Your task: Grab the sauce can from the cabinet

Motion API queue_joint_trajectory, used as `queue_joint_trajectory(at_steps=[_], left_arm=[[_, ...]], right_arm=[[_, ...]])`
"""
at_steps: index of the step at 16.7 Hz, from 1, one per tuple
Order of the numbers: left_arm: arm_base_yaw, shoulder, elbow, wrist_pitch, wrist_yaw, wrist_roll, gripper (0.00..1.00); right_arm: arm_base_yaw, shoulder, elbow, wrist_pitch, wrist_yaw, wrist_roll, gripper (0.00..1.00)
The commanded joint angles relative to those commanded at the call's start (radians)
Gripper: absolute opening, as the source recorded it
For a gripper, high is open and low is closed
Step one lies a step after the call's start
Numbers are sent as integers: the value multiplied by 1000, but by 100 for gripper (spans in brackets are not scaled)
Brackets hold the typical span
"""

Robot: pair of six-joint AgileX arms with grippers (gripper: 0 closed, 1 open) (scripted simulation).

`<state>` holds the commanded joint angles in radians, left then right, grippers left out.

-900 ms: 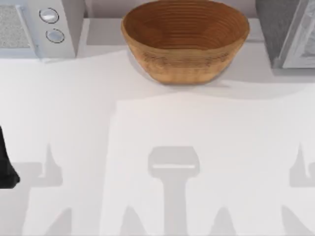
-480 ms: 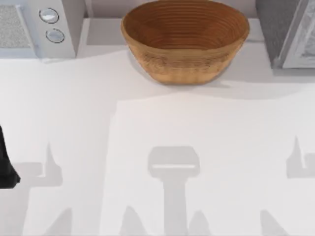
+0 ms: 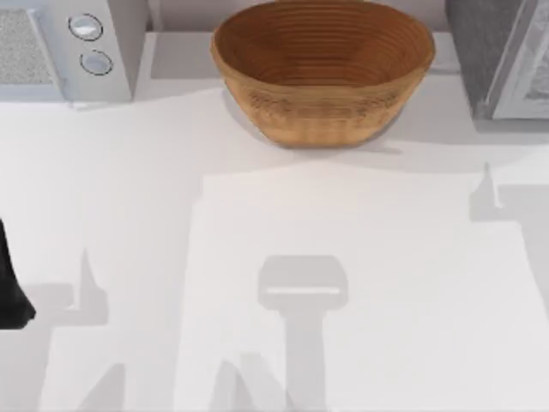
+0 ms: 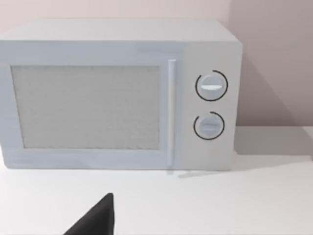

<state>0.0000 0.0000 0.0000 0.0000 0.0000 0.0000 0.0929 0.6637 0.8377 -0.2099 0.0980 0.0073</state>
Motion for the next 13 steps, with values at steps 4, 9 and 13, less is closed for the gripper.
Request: queue_joint_trajectory(at_steps=[4,9,13], left_arm=[[0,0,0,0,0,0,100],[0,0,0,0,0,0,100],[0,0,0,0,0,0,100]], right_arm=[[38,288,382,-95,43,2,100],[76,561,758,-178,83,6,100],[91,658,896,-206,98,8,100]])
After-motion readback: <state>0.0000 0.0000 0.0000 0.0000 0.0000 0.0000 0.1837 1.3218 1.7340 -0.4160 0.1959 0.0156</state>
